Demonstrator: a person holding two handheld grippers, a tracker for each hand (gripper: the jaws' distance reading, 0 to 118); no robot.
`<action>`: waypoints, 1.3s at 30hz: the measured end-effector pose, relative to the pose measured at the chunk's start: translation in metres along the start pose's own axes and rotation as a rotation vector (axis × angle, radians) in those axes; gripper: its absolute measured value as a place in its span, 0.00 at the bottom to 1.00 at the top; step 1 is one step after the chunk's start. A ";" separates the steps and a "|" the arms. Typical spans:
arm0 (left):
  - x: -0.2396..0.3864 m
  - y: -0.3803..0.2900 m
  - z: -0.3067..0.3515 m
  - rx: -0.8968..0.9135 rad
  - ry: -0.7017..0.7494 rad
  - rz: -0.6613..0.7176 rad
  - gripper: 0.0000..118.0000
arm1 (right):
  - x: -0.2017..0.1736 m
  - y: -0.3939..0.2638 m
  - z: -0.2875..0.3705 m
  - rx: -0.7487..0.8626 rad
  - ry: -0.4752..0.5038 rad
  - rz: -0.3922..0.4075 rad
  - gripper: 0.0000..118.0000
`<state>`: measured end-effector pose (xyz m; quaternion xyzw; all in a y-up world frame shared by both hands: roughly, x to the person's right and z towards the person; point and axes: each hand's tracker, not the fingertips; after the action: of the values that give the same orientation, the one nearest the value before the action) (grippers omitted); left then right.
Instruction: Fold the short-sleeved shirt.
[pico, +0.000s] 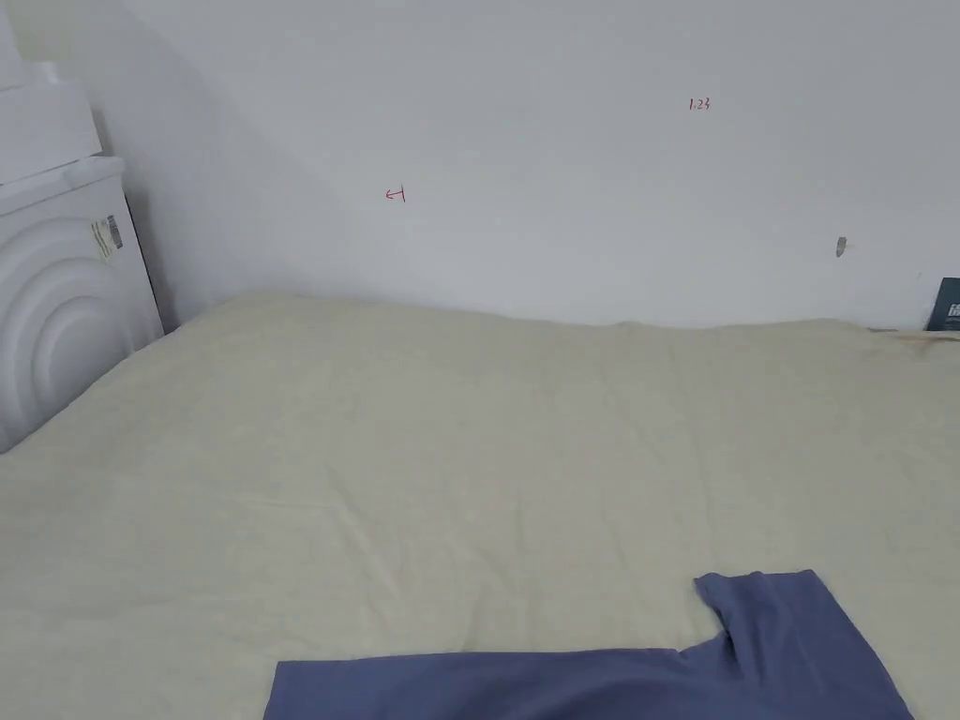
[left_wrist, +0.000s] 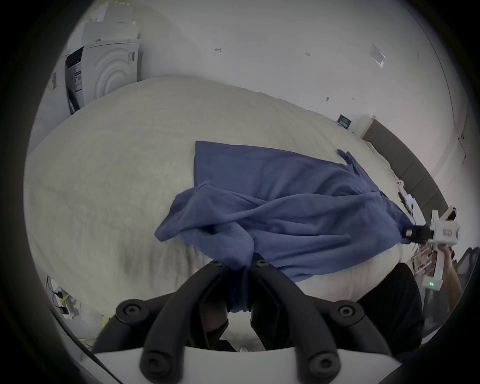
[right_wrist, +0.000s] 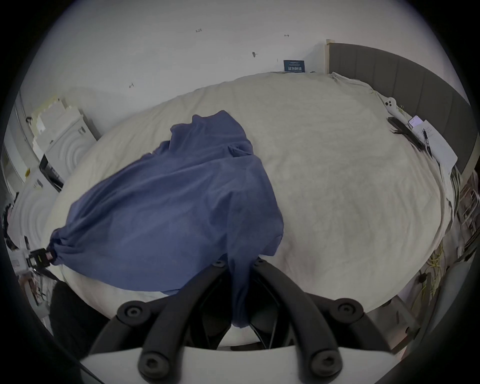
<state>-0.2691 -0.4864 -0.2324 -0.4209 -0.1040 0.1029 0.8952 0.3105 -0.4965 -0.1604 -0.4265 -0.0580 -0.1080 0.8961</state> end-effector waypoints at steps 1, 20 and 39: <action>-0.004 0.000 0.000 -0.009 0.028 0.019 0.38 | 0.000 0.000 -0.002 -0.004 -0.028 0.016 0.27; 0.115 0.109 0.141 0.603 -0.004 -0.243 0.59 | -0.112 0.095 0.137 0.622 0.052 0.241 0.73; 0.104 0.067 0.118 0.493 0.062 -0.245 0.00 | -0.130 0.060 0.118 0.560 0.143 0.247 0.00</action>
<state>-0.2085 -0.3303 -0.2003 -0.1775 -0.0984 0.0029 0.9792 0.1976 -0.3495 -0.1567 -0.1584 0.0300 -0.0080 0.9869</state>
